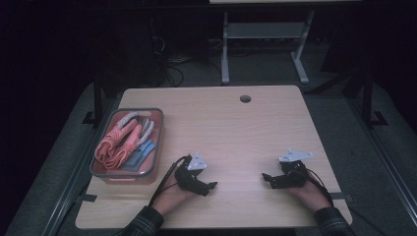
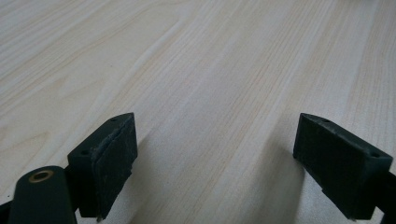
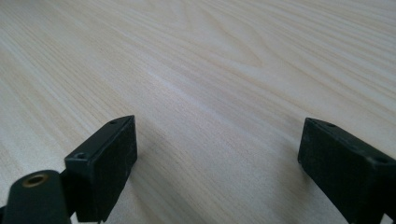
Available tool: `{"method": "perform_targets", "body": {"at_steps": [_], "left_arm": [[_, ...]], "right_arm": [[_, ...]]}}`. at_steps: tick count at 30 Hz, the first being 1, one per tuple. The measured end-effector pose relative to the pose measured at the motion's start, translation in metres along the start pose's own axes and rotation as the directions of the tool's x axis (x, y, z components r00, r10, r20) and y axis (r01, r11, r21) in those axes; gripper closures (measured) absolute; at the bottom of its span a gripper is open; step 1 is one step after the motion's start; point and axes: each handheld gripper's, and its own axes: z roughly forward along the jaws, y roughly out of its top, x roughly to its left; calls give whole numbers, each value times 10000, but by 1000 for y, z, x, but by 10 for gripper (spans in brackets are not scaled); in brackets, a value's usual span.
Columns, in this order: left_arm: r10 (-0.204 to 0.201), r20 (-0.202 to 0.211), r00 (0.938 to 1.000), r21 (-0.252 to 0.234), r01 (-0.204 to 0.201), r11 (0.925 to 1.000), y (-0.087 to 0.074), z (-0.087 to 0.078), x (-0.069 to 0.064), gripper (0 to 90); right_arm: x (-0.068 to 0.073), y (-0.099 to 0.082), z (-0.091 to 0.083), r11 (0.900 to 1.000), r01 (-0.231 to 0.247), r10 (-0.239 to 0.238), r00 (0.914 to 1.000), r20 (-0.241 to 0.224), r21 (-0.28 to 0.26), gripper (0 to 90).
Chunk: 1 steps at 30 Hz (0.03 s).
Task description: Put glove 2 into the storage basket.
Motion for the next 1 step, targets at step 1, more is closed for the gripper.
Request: {"method": "perform_targets", "body": {"at_steps": [1], "left_arm": [[0,0,10000,-1,0,10000,0,0,0,129]], "right_arm": [[0,0,0,10000,2,-2,10000,-2,-3,114]]}}
